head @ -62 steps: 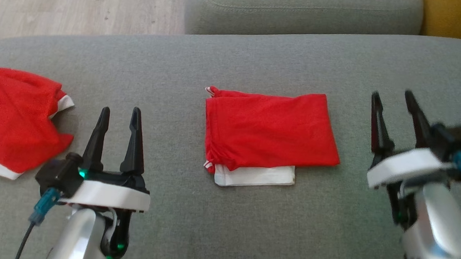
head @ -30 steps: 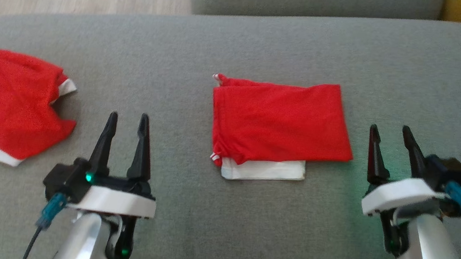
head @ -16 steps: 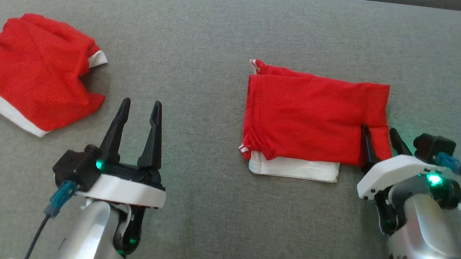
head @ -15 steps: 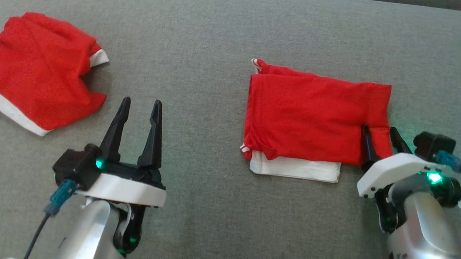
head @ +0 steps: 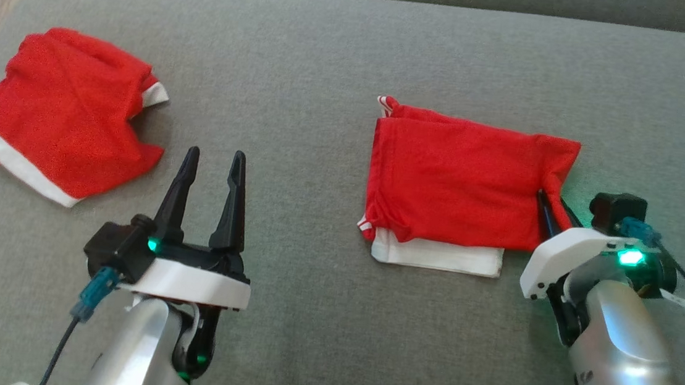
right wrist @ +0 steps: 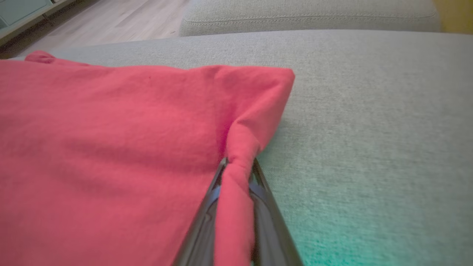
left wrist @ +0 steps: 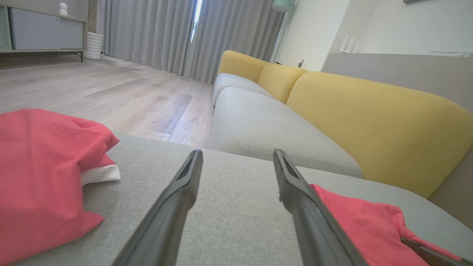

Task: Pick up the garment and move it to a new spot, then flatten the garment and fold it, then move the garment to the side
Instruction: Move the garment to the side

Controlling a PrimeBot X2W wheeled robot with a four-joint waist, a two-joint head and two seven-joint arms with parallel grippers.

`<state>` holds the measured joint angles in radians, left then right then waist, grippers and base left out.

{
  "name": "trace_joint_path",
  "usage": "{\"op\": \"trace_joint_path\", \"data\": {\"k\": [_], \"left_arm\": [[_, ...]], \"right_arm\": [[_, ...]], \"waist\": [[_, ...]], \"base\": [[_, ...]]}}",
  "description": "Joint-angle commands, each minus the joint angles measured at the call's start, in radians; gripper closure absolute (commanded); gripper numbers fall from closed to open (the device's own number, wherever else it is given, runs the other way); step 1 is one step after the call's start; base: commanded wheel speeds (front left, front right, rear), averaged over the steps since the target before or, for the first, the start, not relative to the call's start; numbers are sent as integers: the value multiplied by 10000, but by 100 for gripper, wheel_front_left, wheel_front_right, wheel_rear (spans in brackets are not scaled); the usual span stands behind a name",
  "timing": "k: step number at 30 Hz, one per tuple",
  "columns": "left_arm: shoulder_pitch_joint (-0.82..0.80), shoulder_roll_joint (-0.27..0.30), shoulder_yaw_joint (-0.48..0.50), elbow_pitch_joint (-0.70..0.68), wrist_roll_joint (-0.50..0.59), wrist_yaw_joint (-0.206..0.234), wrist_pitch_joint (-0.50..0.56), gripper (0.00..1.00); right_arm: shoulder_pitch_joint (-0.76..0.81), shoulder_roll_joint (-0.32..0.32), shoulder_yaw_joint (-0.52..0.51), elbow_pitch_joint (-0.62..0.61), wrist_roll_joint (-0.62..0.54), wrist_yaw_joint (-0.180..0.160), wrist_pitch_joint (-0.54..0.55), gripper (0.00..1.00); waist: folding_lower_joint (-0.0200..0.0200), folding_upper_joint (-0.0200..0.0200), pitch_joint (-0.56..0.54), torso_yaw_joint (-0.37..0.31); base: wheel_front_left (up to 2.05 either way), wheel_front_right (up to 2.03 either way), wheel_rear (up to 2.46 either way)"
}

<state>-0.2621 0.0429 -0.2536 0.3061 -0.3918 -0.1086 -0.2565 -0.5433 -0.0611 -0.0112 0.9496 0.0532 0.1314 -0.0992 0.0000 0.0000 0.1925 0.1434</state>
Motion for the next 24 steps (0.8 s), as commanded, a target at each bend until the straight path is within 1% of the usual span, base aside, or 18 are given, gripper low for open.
{"op": "trace_joint_path", "data": {"k": [1, 5, 8, 10, 13, 15, 18, 22, 24], "left_arm": [[-162, 74, 291, -281, -39, 42, -53, 0], [-107, 74, 149, -260, -55, 49, -53, 0], [-143, 74, -88, -204, -76, 79, -53, 0], [-179, 74, -250, -180, -92, 110, -53, 0], [-274, 74, -458, -177, -113, 148, -53, 0], [-380, 74, -535, -222, -132, 180, -53, 0], [-591, 74, -601, -315, -128, 219, -53, 0], [-927, 74, -660, -416, -85, 208, -53, 0], [-1104, 74, -696, -445, -66, 181, -53, 0]], "right_arm": [[-51, 92, 214, -65, -214, -7, -134, 100], [-199, -54, 370, -258, -745, -7, -359, 100], [-302, -315, 644, -515, -1043, -7, -331, 100], [-367, -578, 879, -728, -1159, -7, -243, 100], [-478, -1155, 1322, -1104, -1203, -7, -28, 100], [-591, -1700, 1622, -1397, -1147, -7, 164, 100], [-769, -2682, 2048, -1822, -894, -7, 467, 100], [-967, -4244, 2481, -2221, -440, -7, 789, 100], [-1006, -5027, 2537, -2275, -205, -7, 886, 100]], "waist": [[0, 0, -154, -148], [0, 0, -376, -471], [0, 0, -452, -766], [0, 0, -462, -991], [0, 0, -380, -1320], [0, 0, -231, -1495], [0, 0, 91, -1655], [0, 0, 608, -1677], [0, 0, 884, -1613]], "base": [[0, 0, 0], [0, 0, 0], [0, 0, 0], [0, 0, 0], [0, 0, 0], [0, 0, 0], [0, 0, 0], [0, 0, 0], [0, 0, 0]]}}
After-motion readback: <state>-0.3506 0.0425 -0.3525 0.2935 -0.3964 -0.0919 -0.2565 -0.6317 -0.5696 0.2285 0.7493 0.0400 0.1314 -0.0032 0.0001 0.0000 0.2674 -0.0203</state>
